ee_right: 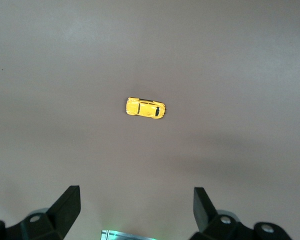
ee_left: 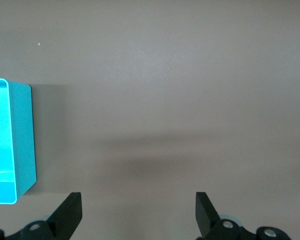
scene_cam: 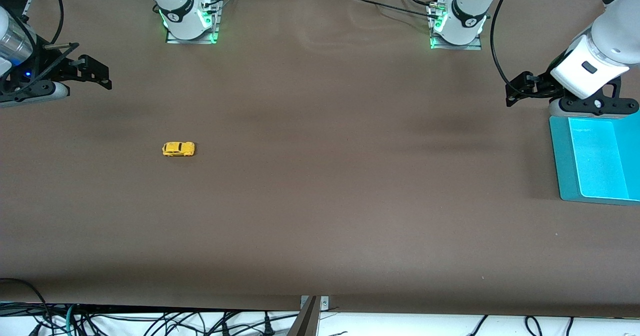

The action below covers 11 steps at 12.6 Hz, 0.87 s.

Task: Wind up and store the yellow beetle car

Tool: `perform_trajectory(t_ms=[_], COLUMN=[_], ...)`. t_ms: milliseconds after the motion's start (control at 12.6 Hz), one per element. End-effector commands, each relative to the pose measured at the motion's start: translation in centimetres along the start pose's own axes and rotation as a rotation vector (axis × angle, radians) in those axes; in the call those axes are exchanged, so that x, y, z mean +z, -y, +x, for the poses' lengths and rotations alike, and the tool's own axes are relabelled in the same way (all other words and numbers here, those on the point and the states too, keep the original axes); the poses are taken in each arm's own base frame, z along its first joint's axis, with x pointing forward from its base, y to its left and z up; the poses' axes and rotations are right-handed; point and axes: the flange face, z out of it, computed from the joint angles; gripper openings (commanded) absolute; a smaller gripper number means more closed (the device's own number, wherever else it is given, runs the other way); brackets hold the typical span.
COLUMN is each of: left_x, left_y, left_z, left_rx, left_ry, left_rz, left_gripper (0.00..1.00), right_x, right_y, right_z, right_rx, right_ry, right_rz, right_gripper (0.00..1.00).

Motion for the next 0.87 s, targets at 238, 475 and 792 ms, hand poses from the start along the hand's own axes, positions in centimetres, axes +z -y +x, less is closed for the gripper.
perform_trajectory(t_ms=[238, 475, 792], left_x=[-0.68, -0.68, -0.68], left_y=[-0.07, -0.07, -0.07], left_z=[0.19, 0.19, 0.19], left_rx=[0.013, 0.013, 0.013], left_ry=[0.001, 0.001, 0.001], left_rz=[0.02, 0.02, 0.02], left_gripper=[1.0, 1.0, 1.0], right_x=[-0.17, -0.11, -0.08], right_y=[-0.08, -0.09, -0.11], right_z=[-0.48, -0.42, -0.45], right_rx=[0.024, 0.024, 0.024], right_ry=[0.033, 0.033, 0.036], right_rz=[0.001, 0.001, 0.0], right_gripper=[1.0, 1.0, 1.0])
